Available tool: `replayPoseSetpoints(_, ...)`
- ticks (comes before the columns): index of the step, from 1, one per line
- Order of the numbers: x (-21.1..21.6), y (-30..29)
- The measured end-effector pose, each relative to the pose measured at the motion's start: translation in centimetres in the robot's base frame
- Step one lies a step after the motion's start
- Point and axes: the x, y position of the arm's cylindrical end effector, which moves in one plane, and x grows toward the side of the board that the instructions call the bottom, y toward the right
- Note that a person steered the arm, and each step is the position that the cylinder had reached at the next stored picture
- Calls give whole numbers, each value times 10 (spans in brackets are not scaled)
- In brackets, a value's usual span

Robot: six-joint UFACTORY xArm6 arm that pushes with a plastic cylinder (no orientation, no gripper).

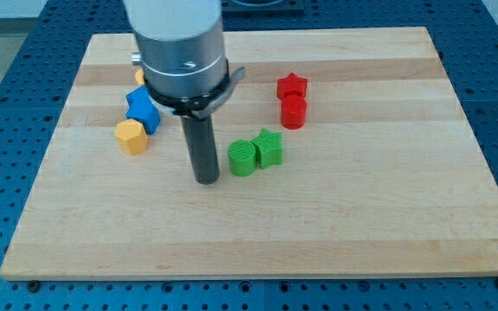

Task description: Push the green star to the bottom of the red circle using the green circle

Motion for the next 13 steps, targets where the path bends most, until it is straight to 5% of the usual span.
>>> replayPoseSetpoints(13, -14, 84)
